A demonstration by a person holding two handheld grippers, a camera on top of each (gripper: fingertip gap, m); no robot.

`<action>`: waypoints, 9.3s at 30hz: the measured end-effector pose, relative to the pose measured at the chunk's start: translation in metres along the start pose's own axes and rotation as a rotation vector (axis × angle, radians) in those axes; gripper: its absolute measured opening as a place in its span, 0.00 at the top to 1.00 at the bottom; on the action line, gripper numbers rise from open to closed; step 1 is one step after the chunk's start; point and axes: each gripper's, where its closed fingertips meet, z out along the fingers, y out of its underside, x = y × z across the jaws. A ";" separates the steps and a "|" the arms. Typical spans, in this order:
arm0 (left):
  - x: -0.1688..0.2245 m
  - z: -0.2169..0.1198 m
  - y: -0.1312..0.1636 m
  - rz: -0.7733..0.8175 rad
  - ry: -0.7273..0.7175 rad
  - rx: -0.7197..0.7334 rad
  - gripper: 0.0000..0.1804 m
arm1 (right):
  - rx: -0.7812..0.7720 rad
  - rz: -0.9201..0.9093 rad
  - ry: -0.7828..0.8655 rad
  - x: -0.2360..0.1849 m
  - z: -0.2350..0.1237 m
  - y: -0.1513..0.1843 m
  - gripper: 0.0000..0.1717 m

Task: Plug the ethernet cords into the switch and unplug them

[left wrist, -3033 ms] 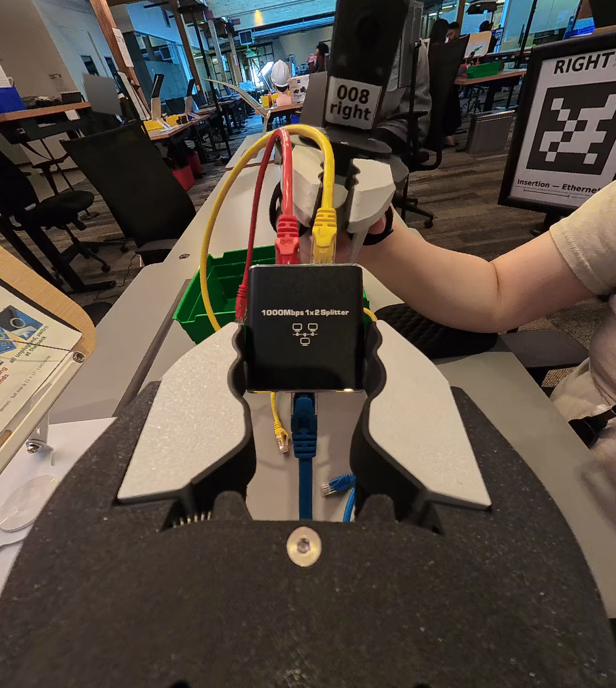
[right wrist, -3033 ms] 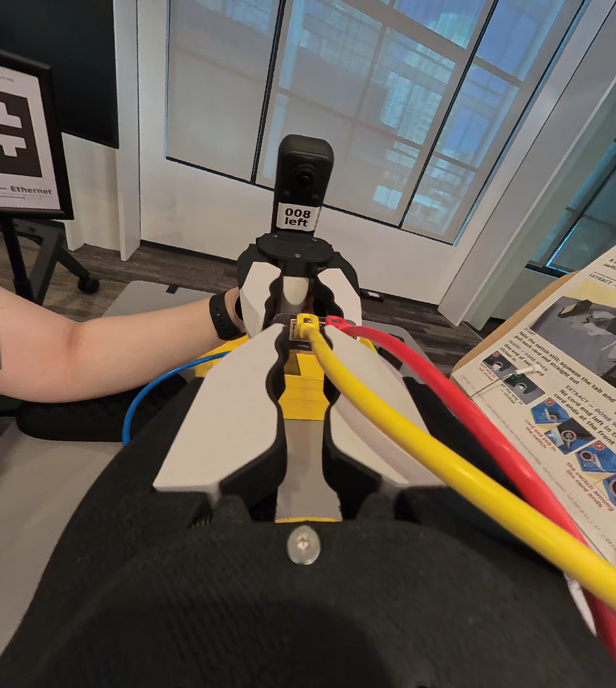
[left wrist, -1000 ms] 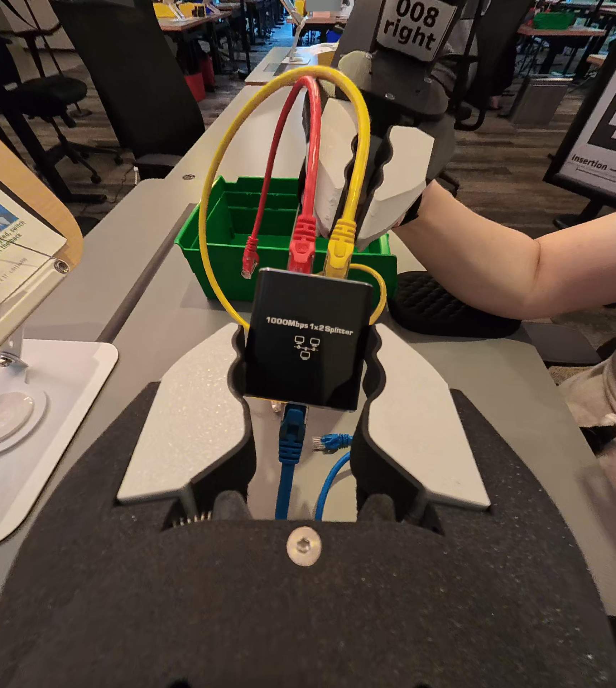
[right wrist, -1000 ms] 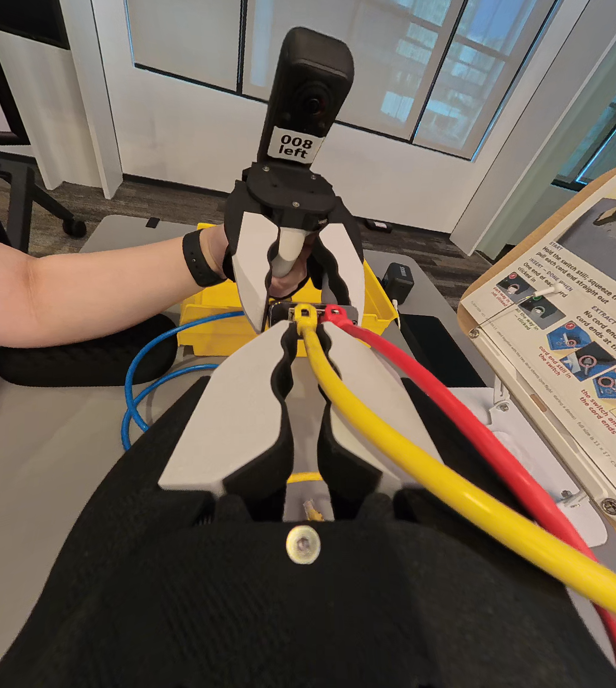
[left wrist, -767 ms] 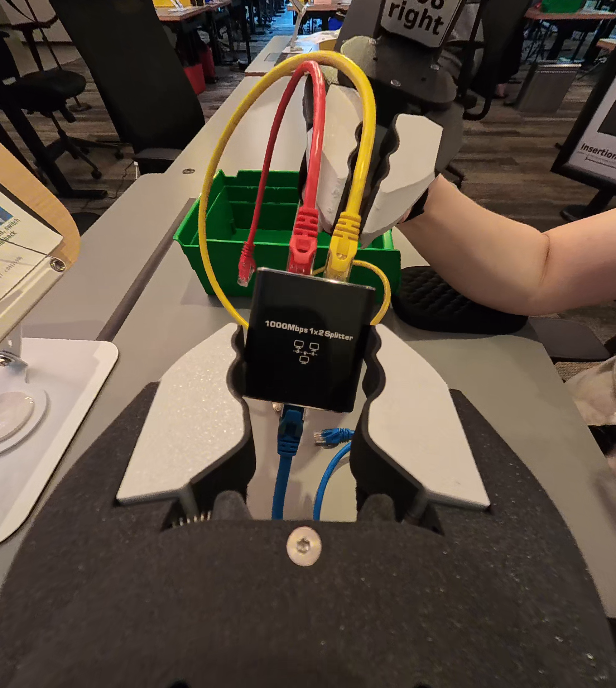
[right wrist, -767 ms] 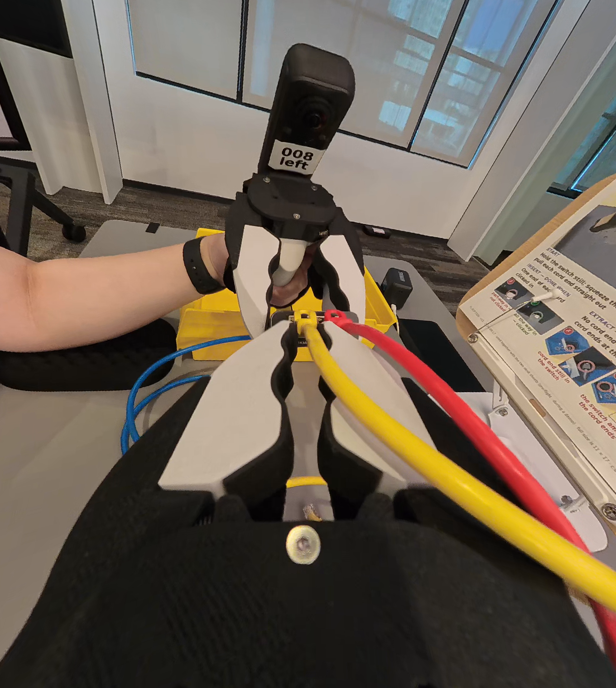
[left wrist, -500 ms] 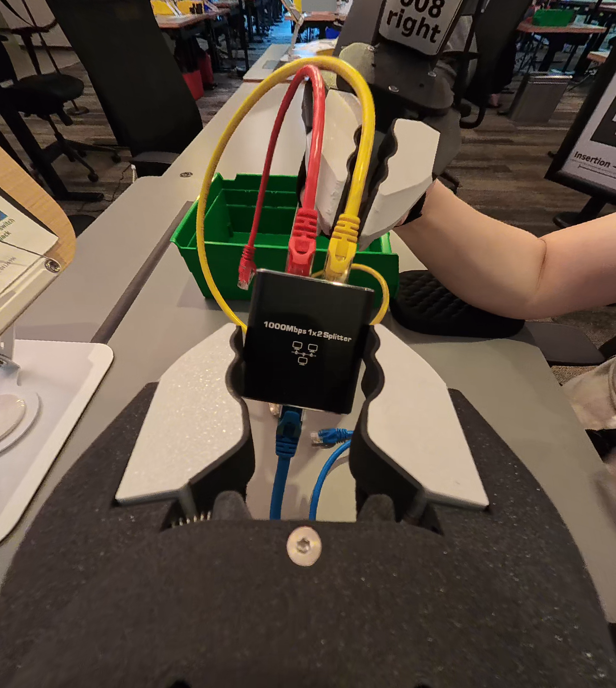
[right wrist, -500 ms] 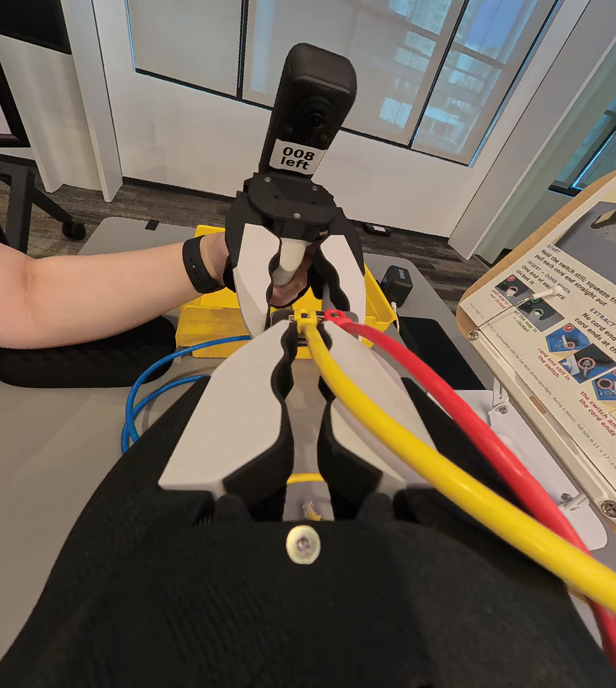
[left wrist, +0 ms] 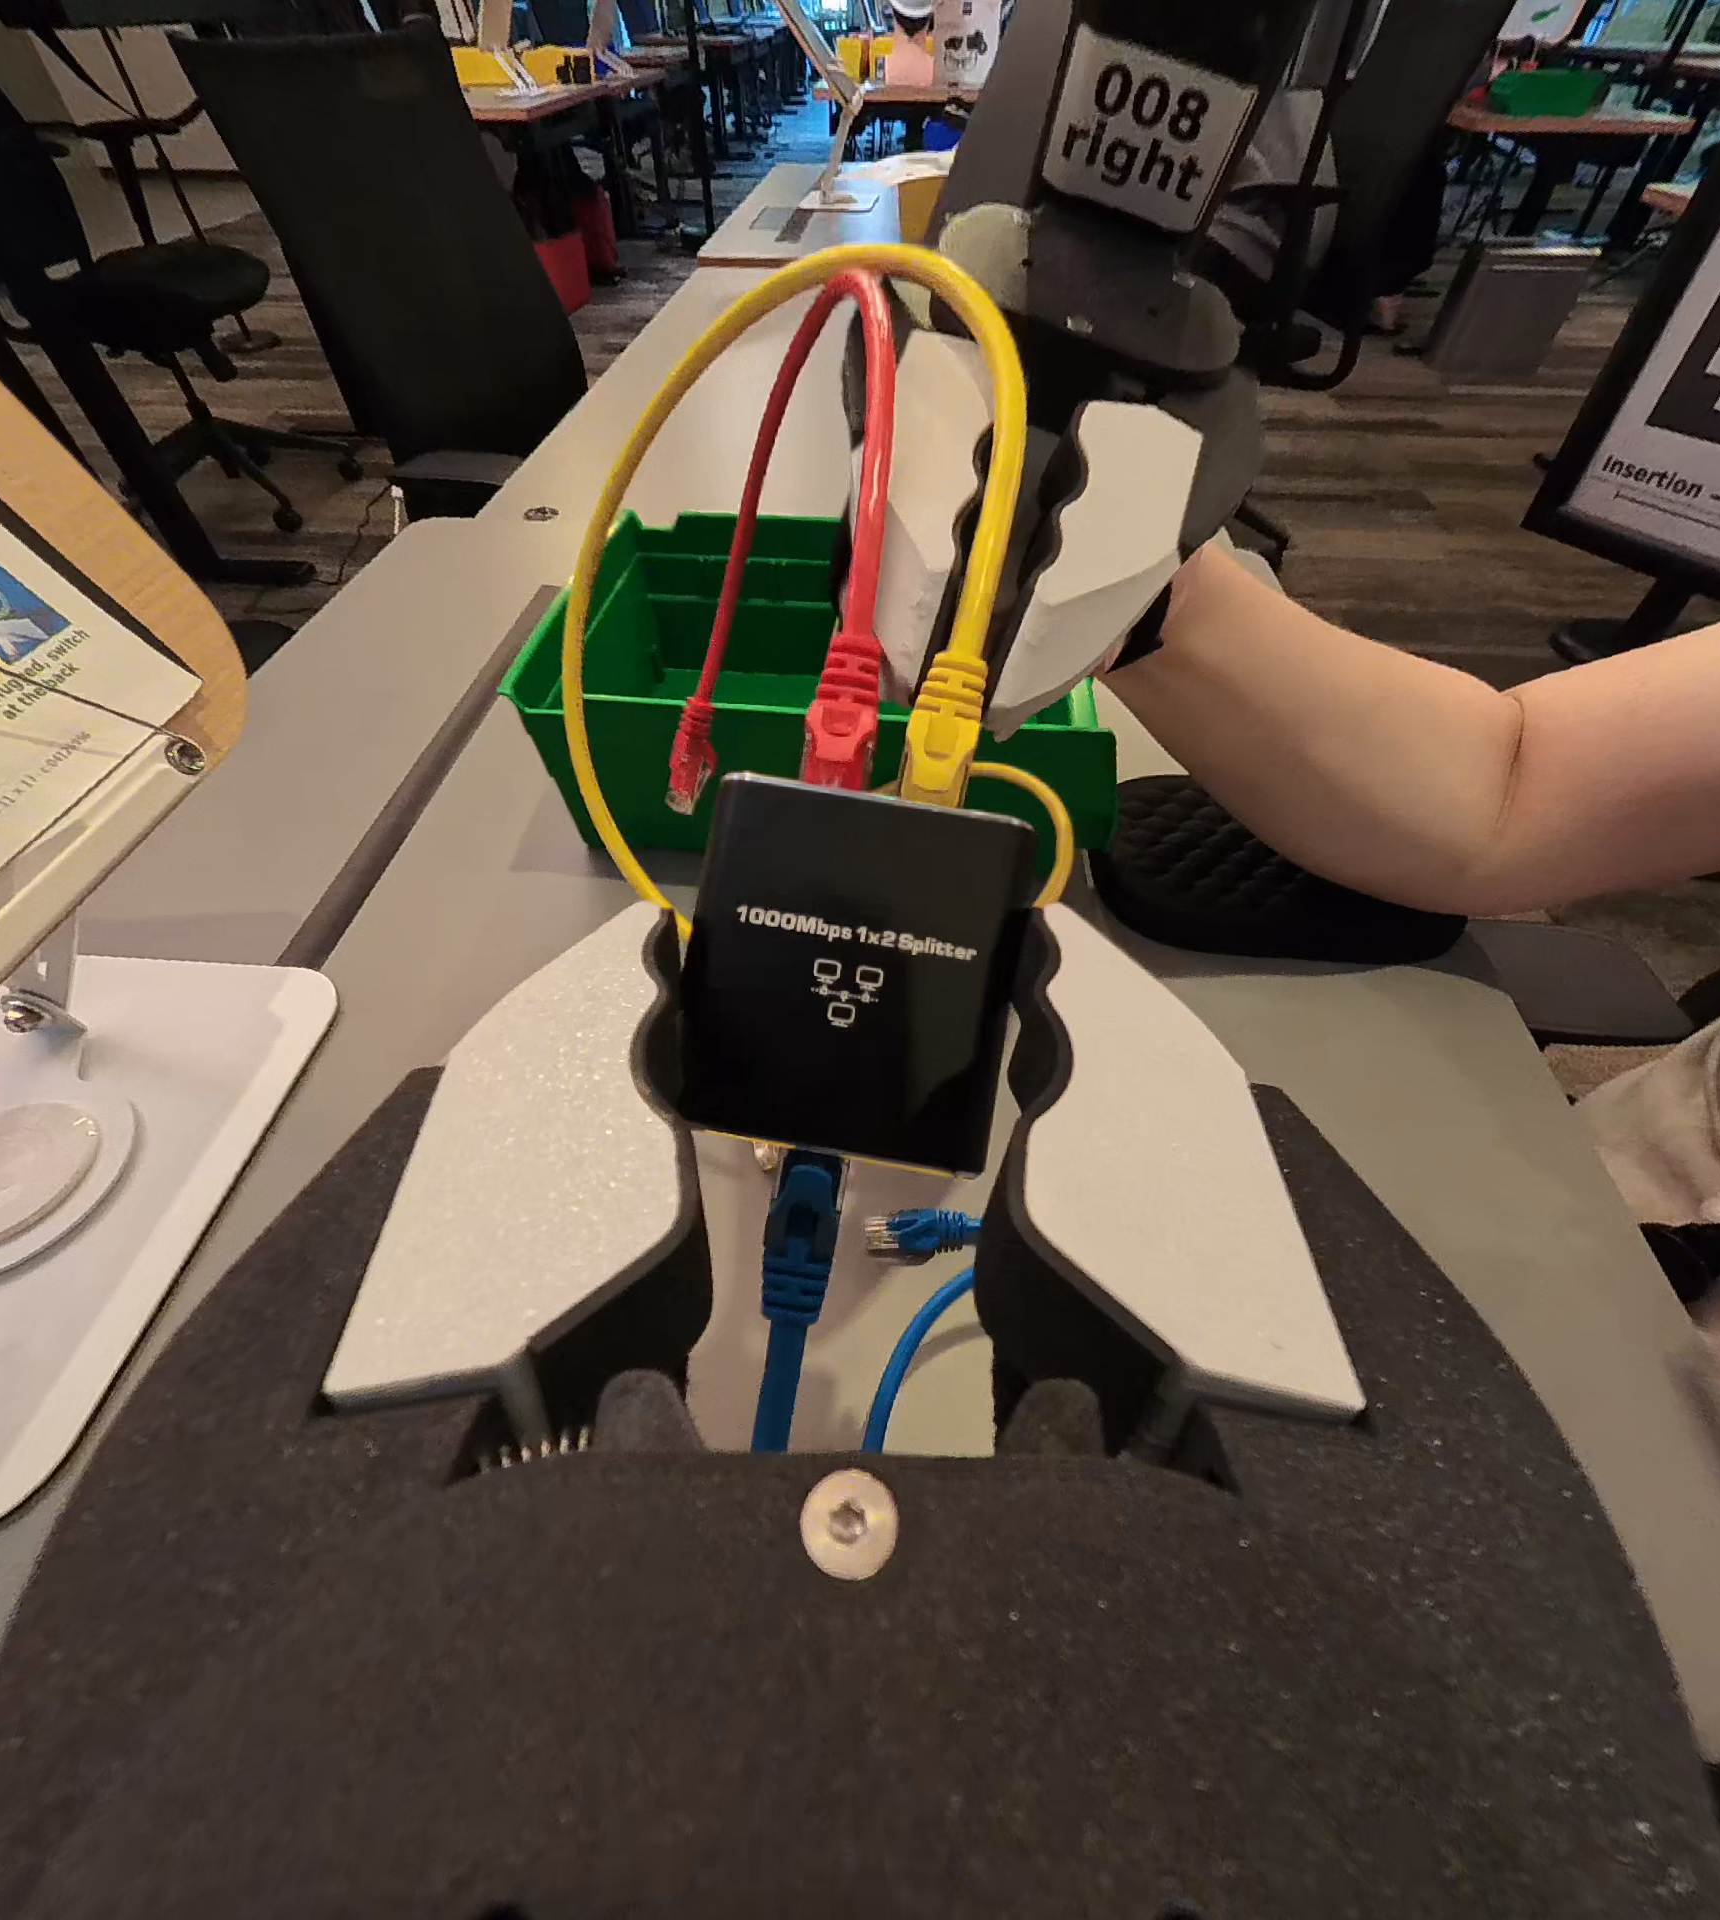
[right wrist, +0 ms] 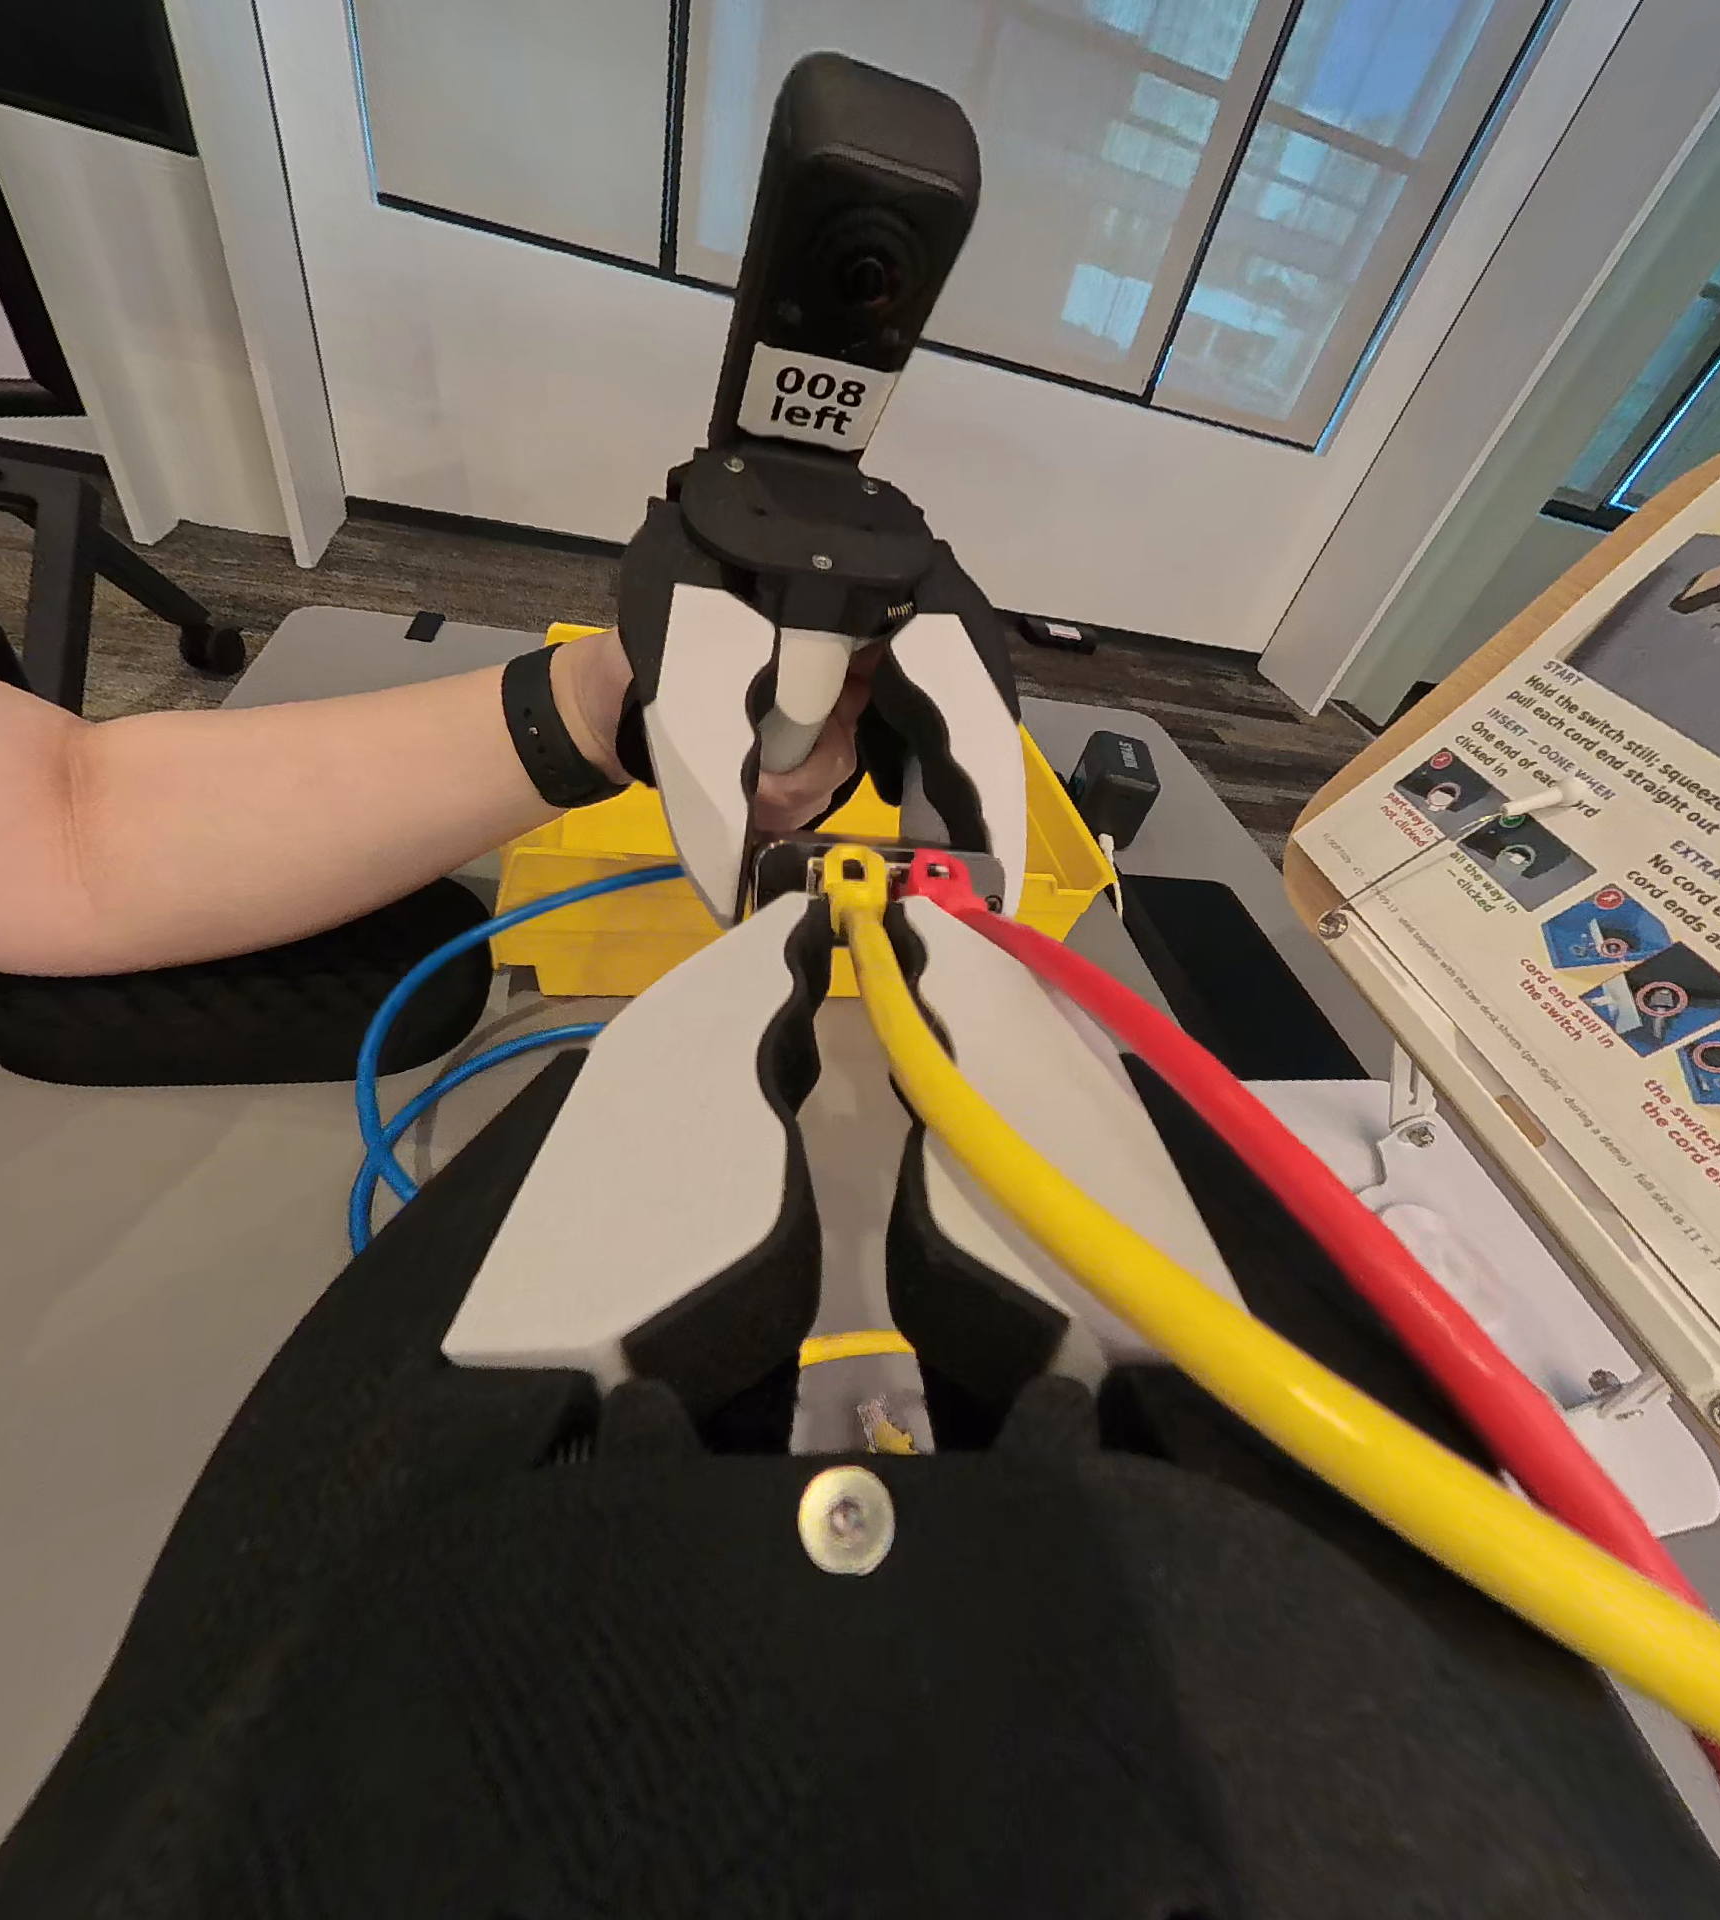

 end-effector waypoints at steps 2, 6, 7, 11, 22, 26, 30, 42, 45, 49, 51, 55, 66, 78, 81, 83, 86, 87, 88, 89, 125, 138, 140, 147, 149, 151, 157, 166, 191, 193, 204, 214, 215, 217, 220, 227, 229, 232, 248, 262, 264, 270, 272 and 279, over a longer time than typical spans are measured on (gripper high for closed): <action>0.000 -0.002 -0.003 0.002 -0.006 0.015 0.67 | 0.005 0.004 -0.003 0.000 0.000 0.000 0.93; 0.003 -0.003 -0.015 -0.010 0.001 0.063 0.66 | 0.131 0.089 -0.041 0.003 -0.007 -0.017 0.93; 0.005 -0.004 -0.019 -0.014 0.008 0.073 0.66 | 0.144 0.110 -0.052 0.003 -0.008 -0.020 0.94; 0.006 -0.004 -0.023 0.000 -0.005 0.068 0.66 | 0.113 0.025 -0.013 0.001 -0.010 -0.022 0.92; -0.010 -0.028 -0.022 -0.145 -0.022 0.131 0.66 | -0.063 -0.785 0.294 -0.024 -0.007 -0.039 0.85; -0.005 -0.009 -0.008 -0.169 0.000 0.020 0.66 | -0.355 -1.051 0.400 -0.014 0.016 -0.008 0.76; 0.003 0.006 -0.003 -0.176 0.047 -0.026 0.66 | -0.472 -1.126 0.424 -0.001 0.024 0.014 0.71; -0.002 -0.035 -0.049 -0.220 0.074 0.284 0.57 | -0.568 -1.023 0.459 0.025 0.010 0.032 0.85; -0.003 -0.084 -0.069 -0.200 0.008 0.435 0.49 | -0.483 -0.937 0.552 0.034 -0.012 0.005 0.85; 0.004 -0.130 -0.076 -0.101 -0.139 0.444 0.42 | -0.399 -0.860 0.706 0.053 -0.051 -0.038 0.85; 0.010 -0.144 -0.081 -0.049 -0.198 0.450 0.41 | -0.386 -0.820 0.737 0.066 -0.069 -0.061 0.85; 0.024 -0.159 -0.093 0.017 -0.247 0.487 0.55 | -0.347 -0.706 0.781 0.103 -0.109 -0.112 0.85; 0.031 -0.136 -0.097 0.064 -0.242 0.440 0.61 | -0.334 -0.435 0.994 0.179 -0.238 -0.220 0.85; 0.032 -0.102 -0.090 0.085 -0.241 0.317 0.61 | -0.598 -0.276 0.984 0.234 -0.270 -0.147 0.85; 0.031 -0.098 -0.087 0.087 -0.243 0.296 0.61 | -0.619 -0.214 0.933 0.242 -0.267 -0.108 0.85; 0.029 -0.097 -0.086 0.082 -0.248 0.289 0.61 | -0.624 -0.213 0.911 0.246 -0.266 -0.090 0.85; 0.026 -0.097 -0.084 0.074 -0.252 0.285 0.62 | -0.590 -0.242 0.834 0.248 -0.257 -0.075 0.85; 0.024 -0.098 -0.083 0.072 -0.255 0.283 0.62 | -0.569 -0.240 0.818 0.248 -0.255 -0.072 0.85; 0.023 -0.098 -0.083 0.070 -0.259 0.281 0.62 | -0.543 -0.222 0.803 0.248 -0.254 -0.068 0.85; 0.022 -0.098 -0.082 0.068 -0.262 0.277 0.63 | -0.519 -0.197 0.796 0.249 -0.256 -0.064 0.85; 0.009 -0.050 -0.049 0.051 -0.260 0.043 0.65 | -0.561 0.173 0.179 0.170 -0.180 0.078 0.85; 0.009 -0.049 -0.047 0.064 -0.248 0.036 0.66 | -0.541 0.382 0.180 0.168 -0.226 0.139 0.84; 0.007 -0.048 -0.046 0.056 -0.249 0.033 0.66 | -0.632 0.389 0.181 0.167 -0.232 0.153 0.85; 0.004 -0.040 -0.040 0.050 -0.246 0.000 0.67 | -0.830 0.374 0.087 0.149 -0.221 0.201 0.85; 0.004 -0.038 -0.038 0.050 -0.242 -0.009 0.67 | -0.826 0.354 0.080 0.149 -0.217 0.203 0.85; 0.004 -0.035 -0.036 0.049 -0.238 -0.020 0.67 | -0.826 0.349 0.078 0.148 -0.218 0.204 0.84; 0.006 -0.030 -0.033 0.050 -0.224 -0.043 0.68 | -0.829 0.310 0.103 0.151 -0.219 0.202 0.84; 0.006 -0.033 -0.034 0.043 -0.220 -0.028 0.68 | -0.789 0.169 0.196 0.161 -0.229 0.158 0.85; 0.014 -0.041 -0.037 0.057 -0.201 -0.014 0.68 | -1.093 -0.368 0.334 0.084 -0.124 0.126 0.95; 0.013 -0.042 -0.038 0.049 -0.197 -0.004 0.68 | -1.005 -0.292 0.406 0.096 -0.139 0.106 0.96; 0.016 -0.044 -0.040 0.056 -0.191 0.004 0.68 | -0.464 0.432 0.506 0.119 -0.257 0.133 0.95; 0.016 -0.033 -0.034 0.056 -0.182 -0.034 0.68 | -0.655 0.489 0.390 0.091 -0.264 0.206 0.95; 0.016 -0.032 -0.033 0.056 -0.181 -0.038 0.68 | -0.666 0.495 0.379 0.090 -0.265 0.205 0.95; 0.016 -0.031 -0.032 0.055 -0.179 -0.044 0.68 | -0.668 0.515 0.365 0.090 -0.266 0.202 0.92; 0.016 -0.031 -0.032 0.055 -0.179 -0.043 0.68 | -0.650 0.513 0.361 0.092 -0.271 0.194 0.86; 0.013 -0.037 -0.031 0.045 -0.186 -0.035 0.68 | -0.584 0.424 0.483 0.096 -0.301 0.163 0.79; 0.012 -0.039 -0.031 0.042 -0.190 -0.031 0.68 | -0.545 0.390 0.548 0.096 -0.316 0.150 0.78; 0.010 -0.045 -0.032 0.033 -0.198 -0.014 0.68 | -0.516 0.381 0.646 0.089 -0.341 0.140 0.77; -0.022 -0.120 0.017 -0.197 -0.583 -0.302 0.67 | -0.769 1.085 0.789 -0.010 -0.368 0.234 0.77; -0.023 -0.304 0.191 -1.040 -1.105 -0.522 0.59 | -1.017 1.194 0.624 0.029 -0.302 0.260 0.95; -0.020 -0.313 0.205 -1.101 -1.106 -0.504 0.58 | -1.036 1.171 0.582 0.032 -0.289 0.258 0.95; -0.013 -0.312 0.227 -1.197 -1.027 -0.491 0.64 | -1.015 1.205 0.519 0.034 -0.257 0.253 0.93; -0.012 -0.304 0.228 -1.213 -0.974 -0.495 0.69 | -0.946 1.213 0.529 0.035 -0.244 0.250 0.92; -0.017 -0.275 0.240 -1.200 -0.899 -0.703 0.76 | -0.875 1.295 0.452 0.027 -0.228 0.243 0.88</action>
